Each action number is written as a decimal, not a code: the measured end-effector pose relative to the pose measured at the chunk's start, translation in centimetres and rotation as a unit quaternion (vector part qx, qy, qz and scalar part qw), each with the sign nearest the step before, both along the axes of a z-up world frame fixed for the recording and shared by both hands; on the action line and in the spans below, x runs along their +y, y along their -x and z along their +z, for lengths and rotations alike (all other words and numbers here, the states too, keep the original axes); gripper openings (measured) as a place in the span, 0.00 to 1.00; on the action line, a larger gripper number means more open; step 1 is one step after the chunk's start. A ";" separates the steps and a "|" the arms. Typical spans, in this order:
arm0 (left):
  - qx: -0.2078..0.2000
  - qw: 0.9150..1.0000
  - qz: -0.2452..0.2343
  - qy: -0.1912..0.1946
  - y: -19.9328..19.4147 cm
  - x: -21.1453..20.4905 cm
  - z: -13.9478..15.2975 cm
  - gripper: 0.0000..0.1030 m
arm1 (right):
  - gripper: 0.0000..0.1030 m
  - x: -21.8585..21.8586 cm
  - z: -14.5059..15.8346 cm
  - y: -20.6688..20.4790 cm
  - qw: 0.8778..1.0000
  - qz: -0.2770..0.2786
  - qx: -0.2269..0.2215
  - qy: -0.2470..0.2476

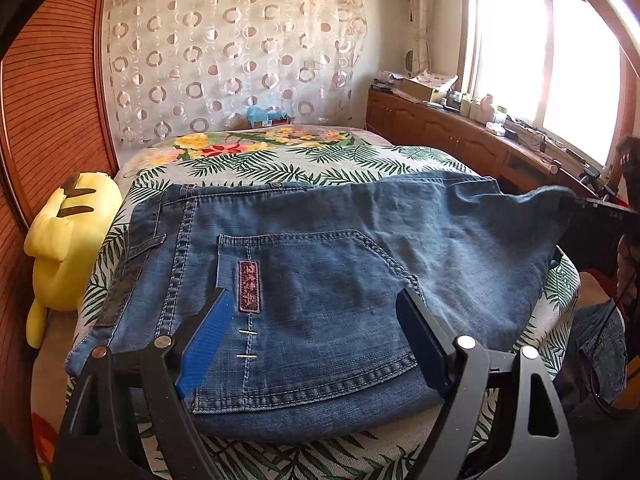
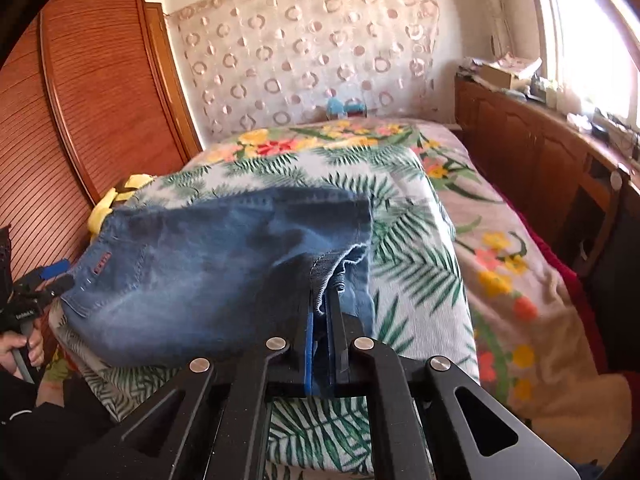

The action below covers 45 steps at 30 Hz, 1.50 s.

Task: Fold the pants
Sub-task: 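Lift and fold the leg with the right tool while the left tool releases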

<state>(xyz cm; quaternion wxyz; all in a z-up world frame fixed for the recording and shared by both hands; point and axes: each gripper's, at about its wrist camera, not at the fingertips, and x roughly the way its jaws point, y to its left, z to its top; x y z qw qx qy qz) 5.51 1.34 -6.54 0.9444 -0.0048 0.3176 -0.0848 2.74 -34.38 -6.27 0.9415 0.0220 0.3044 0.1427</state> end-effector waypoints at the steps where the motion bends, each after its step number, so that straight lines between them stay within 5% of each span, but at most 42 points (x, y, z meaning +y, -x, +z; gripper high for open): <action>1: 0.000 1.000 0.001 0.000 0.1 0.0 0.0 0.82 | 0.04 0.4 0.8 0.0 1.000 0.006 -0.008 0.002; 13: -0.006 1.000 0.019 0.004 0.6 1.5 0.3 0.82 | 0.04 10.0 7.2 -0.6 0.987 0.141 -0.070 0.011; 21: -0.005 0.999 0.038 0.010 1.1 3.2 0.2 0.82 | 0.04 17.8 6.9 -2.0 0.970 0.240 -0.050 0.008; 36: 0.007 0.999 0.042 0.021 0.6 3.5 -0.7 0.82 | 0.05 20.3 5.8 -3.9 0.969 0.240 -0.022 0.043; 39: 0.005 0.999 0.036 0.019 0.3 3.1 -0.4 0.82 | 0.12 20.1 6.7 -3.0 0.969 0.238 -0.037 0.045; 43: -0.004 1.000 0.025 0.017 0.2 2.3 0.4 0.82 | 0.34 18.4 8.0 -1.3 0.971 0.228 -0.065 0.043; 45: -0.008 1.000 0.018 0.017 0.1 1.9 0.8 0.82 | 0.36 17.3 8.6 -0.6 0.971 0.219 -0.082 0.046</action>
